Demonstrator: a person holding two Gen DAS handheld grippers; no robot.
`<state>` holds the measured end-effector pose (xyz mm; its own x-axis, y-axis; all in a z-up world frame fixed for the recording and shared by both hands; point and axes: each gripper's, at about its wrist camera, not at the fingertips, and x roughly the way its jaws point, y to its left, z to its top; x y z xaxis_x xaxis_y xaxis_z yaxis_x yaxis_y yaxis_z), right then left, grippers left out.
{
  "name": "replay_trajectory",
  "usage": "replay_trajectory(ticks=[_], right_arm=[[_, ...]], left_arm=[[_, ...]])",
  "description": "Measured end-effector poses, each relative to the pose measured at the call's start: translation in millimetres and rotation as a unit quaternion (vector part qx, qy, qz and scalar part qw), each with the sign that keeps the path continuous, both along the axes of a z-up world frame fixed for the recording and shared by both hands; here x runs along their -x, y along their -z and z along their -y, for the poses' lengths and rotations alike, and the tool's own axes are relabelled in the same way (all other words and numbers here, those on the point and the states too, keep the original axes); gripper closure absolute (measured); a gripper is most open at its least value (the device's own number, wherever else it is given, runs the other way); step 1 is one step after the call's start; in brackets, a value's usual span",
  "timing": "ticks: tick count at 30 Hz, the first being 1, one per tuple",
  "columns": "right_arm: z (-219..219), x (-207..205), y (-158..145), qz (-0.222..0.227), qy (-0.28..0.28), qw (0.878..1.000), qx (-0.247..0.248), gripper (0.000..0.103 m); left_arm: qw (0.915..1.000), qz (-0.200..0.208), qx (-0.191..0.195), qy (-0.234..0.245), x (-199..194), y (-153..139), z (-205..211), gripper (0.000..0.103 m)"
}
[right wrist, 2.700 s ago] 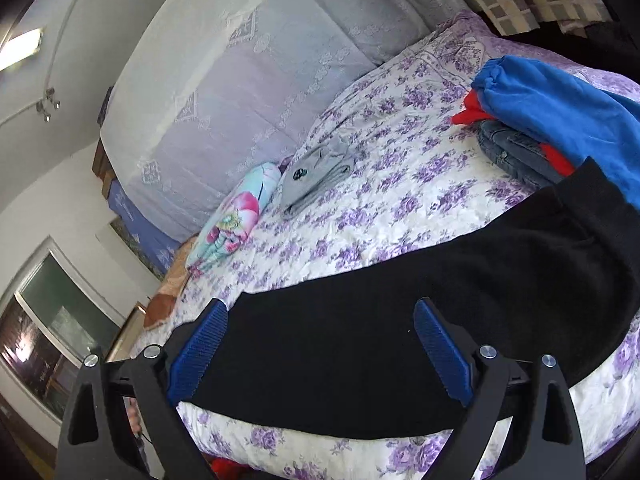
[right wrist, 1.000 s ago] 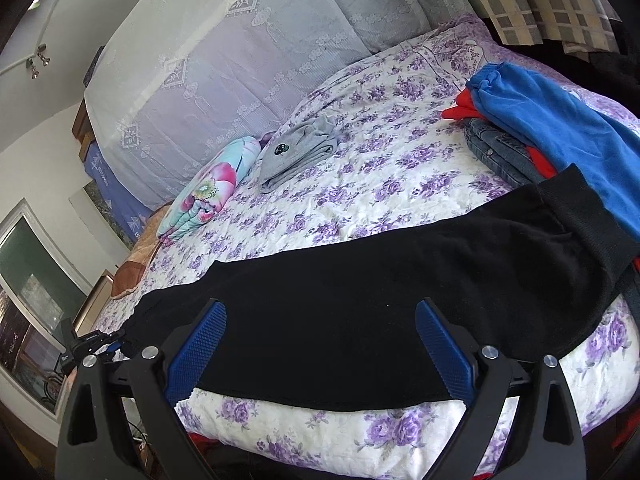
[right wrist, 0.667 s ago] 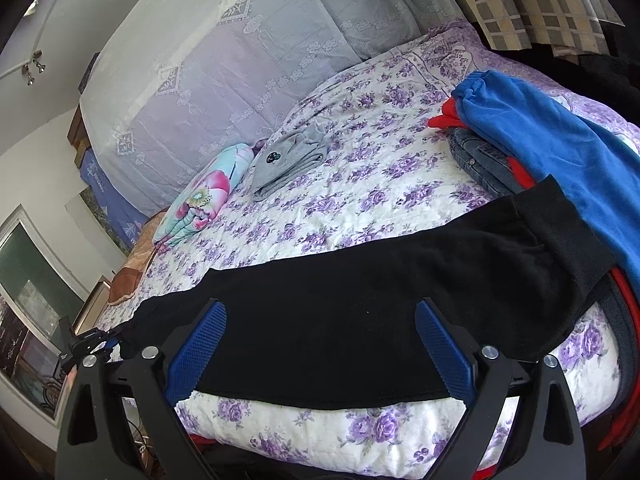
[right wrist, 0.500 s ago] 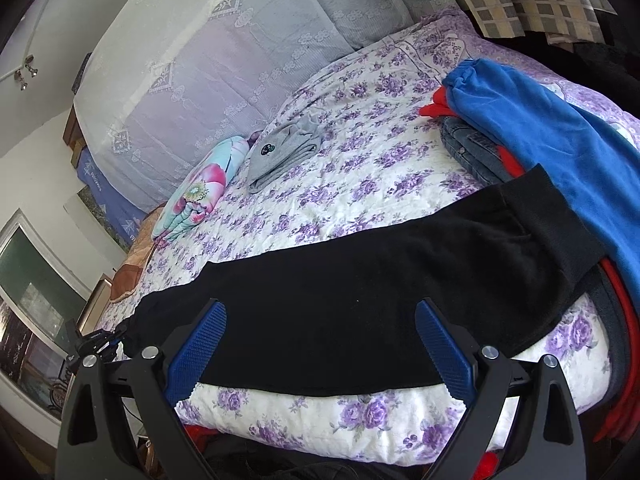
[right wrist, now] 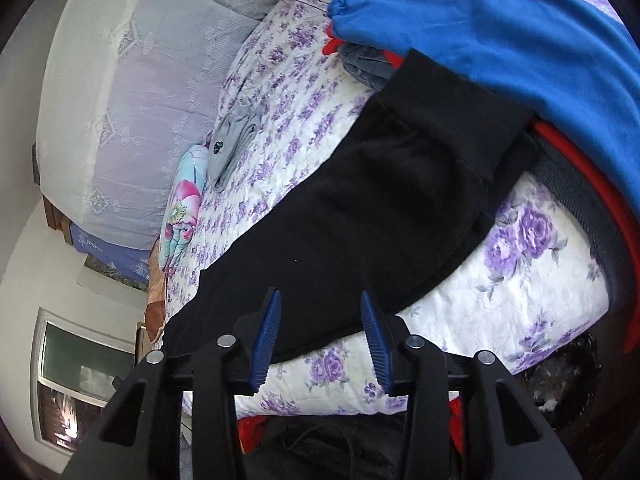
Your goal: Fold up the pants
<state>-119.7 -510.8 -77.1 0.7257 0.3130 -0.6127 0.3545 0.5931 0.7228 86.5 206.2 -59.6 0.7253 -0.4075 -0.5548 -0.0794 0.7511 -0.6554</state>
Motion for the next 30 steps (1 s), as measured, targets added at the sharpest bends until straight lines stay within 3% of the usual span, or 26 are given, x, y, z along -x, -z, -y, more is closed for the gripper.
replay_trajectory(ticks=[15,22,23,24,26,30], right_arm=[[-0.5,-3.0,22.4,-0.029,-0.002,0.999,-0.030,0.062],[10.4,-5.7,24.5,0.012,0.028,0.998,-0.047,0.064],[9.6,-7.3,22.8,0.019,0.026,0.999,-0.037,0.069],[7.8,-9.5,20.8,0.026,0.021,0.999,-0.025,0.083],[5.0,-13.3,15.0,0.042,0.009,0.999,-0.003,0.099],[7.1,-16.9,-8.0,0.088,0.002,0.996,0.024,0.100]], left_arm=[[0.9999,-0.008,0.007,-0.003,-0.5,5.4,-1.7,0.098],[0.9999,-0.015,0.006,-0.005,-1.8,11.2,-1.1,0.098],[0.9999,-0.015,0.007,-0.005,-2.0,10.9,-0.8,0.098],[0.9999,-0.014,0.006,-0.004,-2.1,10.6,-0.4,0.098],[1.0000,-0.008,0.002,0.002,-2.1,7.6,1.8,0.098],[0.9998,0.008,0.014,0.012,-3.7,-2.0,2.5,0.098]])
